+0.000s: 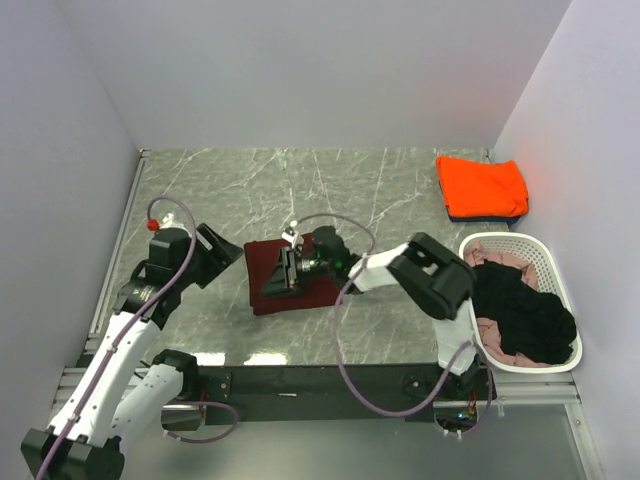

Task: Fold and stack the t-shirts
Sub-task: Fold the tshirt

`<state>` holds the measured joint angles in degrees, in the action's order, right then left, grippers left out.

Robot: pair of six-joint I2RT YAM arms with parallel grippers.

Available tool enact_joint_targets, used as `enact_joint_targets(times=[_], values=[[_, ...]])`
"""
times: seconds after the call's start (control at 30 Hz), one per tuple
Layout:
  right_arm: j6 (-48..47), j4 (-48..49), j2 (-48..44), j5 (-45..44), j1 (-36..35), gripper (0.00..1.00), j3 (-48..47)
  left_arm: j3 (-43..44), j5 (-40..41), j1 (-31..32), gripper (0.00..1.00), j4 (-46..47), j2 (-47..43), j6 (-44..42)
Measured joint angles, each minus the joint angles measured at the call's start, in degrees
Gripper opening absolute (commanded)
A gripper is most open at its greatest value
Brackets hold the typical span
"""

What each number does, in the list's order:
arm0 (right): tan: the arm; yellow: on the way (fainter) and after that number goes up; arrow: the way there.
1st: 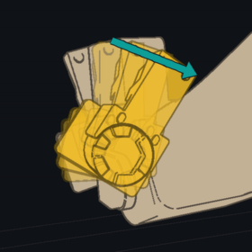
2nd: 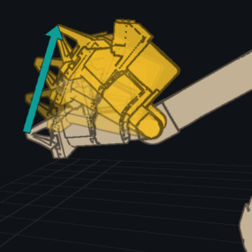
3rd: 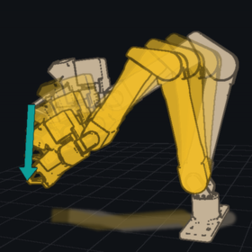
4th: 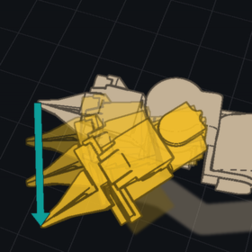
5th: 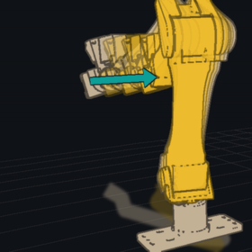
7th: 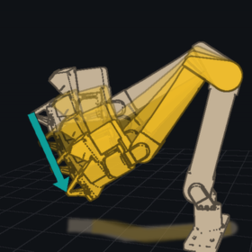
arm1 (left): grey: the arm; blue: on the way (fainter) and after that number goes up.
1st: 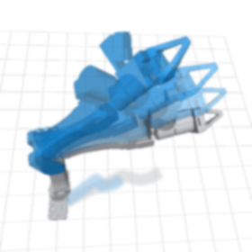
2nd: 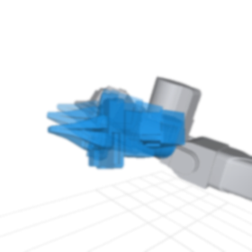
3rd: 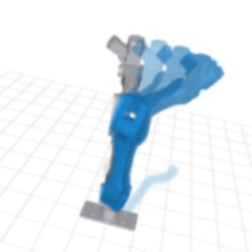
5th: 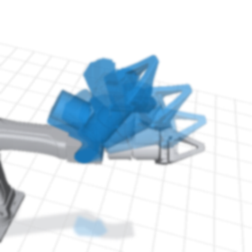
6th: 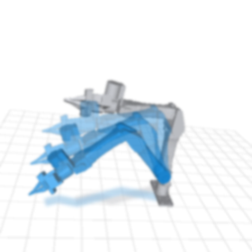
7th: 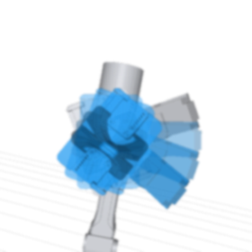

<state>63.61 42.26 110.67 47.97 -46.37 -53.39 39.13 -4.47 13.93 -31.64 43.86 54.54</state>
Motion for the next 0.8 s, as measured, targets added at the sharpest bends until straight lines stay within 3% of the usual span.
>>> enact_joint_targets(times=[0.07,0.2,0.4,0.63,0.8], values=[[1.5,1.0,4.6,-0.8,-0.8,0.36,-0.8,2.3,1.4,0.0,0.99,-1.3,-1.0,-1.2],[4.2,1.2,12.6,-2.2,-1.6,0.36,-1.0,-0.1,1.5,-0.1,0.99,-2.7,-2.3,-1.5],[3.8,0.1,11.5,-2.8,-1.7,0.36,-1.2,-5.3,0.7,-0.1,0.98,-5.6,-1.7,-1.3],[-5.4,-14.2,-2.4,-6.1,-0.6,0.37,-0.3,-5.3,-0.3,0.4,0.91,-4.5,0.8,-1.5],[-10.2,-16.0,-12.6,-6.6,4.5,0.37,3.8,-7.1,-2.5,4.5,0.83,2.4,3.9,-0.3]])
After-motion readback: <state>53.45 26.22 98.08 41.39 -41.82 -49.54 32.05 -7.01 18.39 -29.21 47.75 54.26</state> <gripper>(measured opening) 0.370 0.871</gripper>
